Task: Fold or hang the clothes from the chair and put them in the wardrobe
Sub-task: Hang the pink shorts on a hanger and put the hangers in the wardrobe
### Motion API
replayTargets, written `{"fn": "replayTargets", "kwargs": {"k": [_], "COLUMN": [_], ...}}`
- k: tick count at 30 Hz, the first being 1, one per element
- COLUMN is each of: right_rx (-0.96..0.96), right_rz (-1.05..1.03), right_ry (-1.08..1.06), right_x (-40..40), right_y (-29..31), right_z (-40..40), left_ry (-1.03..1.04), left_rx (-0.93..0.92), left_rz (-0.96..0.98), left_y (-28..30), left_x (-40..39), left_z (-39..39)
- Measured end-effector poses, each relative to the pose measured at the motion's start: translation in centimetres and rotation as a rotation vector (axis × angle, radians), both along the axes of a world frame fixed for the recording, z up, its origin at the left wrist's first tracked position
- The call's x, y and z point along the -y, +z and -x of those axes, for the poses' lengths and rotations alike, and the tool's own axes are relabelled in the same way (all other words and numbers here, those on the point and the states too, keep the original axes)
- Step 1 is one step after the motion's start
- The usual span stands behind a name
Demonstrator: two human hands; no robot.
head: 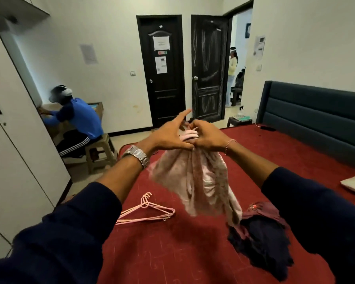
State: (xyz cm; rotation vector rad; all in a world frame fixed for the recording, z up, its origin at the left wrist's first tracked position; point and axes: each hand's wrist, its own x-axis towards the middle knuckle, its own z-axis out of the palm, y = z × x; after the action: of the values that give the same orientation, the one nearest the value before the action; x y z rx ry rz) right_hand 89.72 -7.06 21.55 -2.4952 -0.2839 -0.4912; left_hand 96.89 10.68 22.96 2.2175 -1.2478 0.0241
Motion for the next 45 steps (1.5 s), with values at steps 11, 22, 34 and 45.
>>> {"fn": "replayTargets", "kwargs": {"k": [11, 22, 34, 45], "right_rx": [-0.409, -0.044, -0.280, -0.125], "right_rz": [0.247, -0.050, 0.007, 0.634], "right_ry": [0.020, -0.016, 0.005, 0.026], "right_x": [3.5, 0.9, 3.7, 3.8], "right_y": [3.3, 5.2, -0.6, 5.5], "right_z": [3.1, 2.8, 3.5, 3.9], "left_ry": [-0.043, -0.065, 0.143, 0.217], "left_rx": [-0.069, -0.387, -0.311, -0.104], "left_rz": [-0.005, 0.322, 0.505, 0.530], "left_y": [0.2, 2.8, 4.3, 4.7], "left_x": [-0.9, -0.2, -4.3, -5.3], "left_z": [-0.8, 2.3, -1.1, -1.1]}}
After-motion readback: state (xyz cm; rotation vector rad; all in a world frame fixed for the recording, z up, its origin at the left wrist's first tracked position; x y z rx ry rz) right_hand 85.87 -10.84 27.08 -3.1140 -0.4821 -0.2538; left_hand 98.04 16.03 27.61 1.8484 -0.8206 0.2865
